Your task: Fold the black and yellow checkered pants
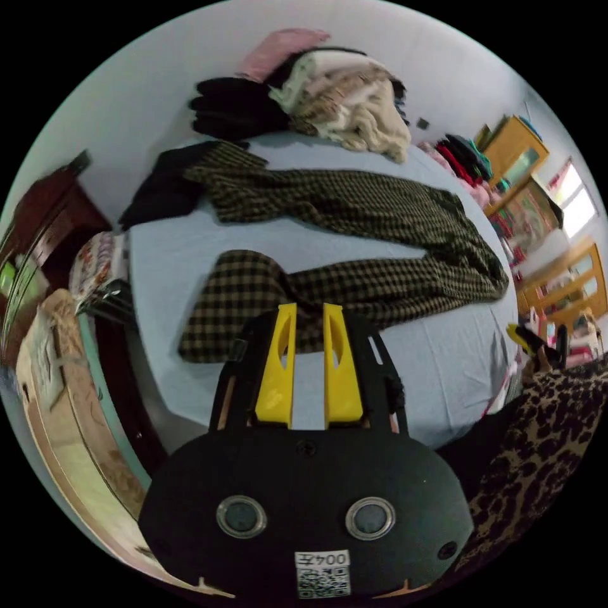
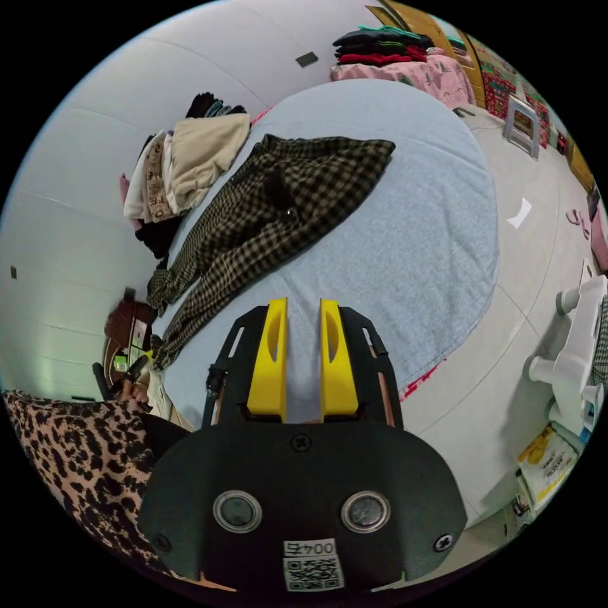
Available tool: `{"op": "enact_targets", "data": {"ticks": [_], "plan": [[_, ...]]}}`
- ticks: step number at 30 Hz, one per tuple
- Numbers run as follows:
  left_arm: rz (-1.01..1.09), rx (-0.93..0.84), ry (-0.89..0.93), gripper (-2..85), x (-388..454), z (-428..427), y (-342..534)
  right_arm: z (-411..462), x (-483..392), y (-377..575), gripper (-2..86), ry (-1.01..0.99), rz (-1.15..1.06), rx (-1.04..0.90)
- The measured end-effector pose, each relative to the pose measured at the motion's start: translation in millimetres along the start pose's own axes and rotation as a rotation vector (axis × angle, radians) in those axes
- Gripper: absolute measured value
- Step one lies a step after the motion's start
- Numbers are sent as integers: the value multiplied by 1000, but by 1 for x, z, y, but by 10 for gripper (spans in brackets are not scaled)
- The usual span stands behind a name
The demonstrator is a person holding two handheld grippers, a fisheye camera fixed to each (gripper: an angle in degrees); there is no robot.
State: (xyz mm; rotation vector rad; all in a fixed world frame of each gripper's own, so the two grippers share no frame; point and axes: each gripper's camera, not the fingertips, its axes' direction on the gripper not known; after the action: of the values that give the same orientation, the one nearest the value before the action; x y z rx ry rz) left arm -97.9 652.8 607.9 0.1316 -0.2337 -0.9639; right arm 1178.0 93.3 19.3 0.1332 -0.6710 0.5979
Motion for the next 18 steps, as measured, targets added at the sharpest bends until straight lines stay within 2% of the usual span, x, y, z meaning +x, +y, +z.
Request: {"op": "enact_targets", "data": {"ticks": [3,9,11,15,18], "plan": [[-143,51,-35,106,-40,-20,16,13,-6,-2,84,66,-24,-48],[-195,-64,-37,121,-82,6,21,23,-25,-14,72,247,-142,-75],[-192,-108,-9,110,-81,22,17,23,-26,-17,64,302,-152,-61],[-183,-85,-10,43,-65,18,5,16,-19,-22,50,305,-108,-16],[-140,38,46,29,-50,-14,-14,6,-7,-32,44,269,-85,-13]]}}
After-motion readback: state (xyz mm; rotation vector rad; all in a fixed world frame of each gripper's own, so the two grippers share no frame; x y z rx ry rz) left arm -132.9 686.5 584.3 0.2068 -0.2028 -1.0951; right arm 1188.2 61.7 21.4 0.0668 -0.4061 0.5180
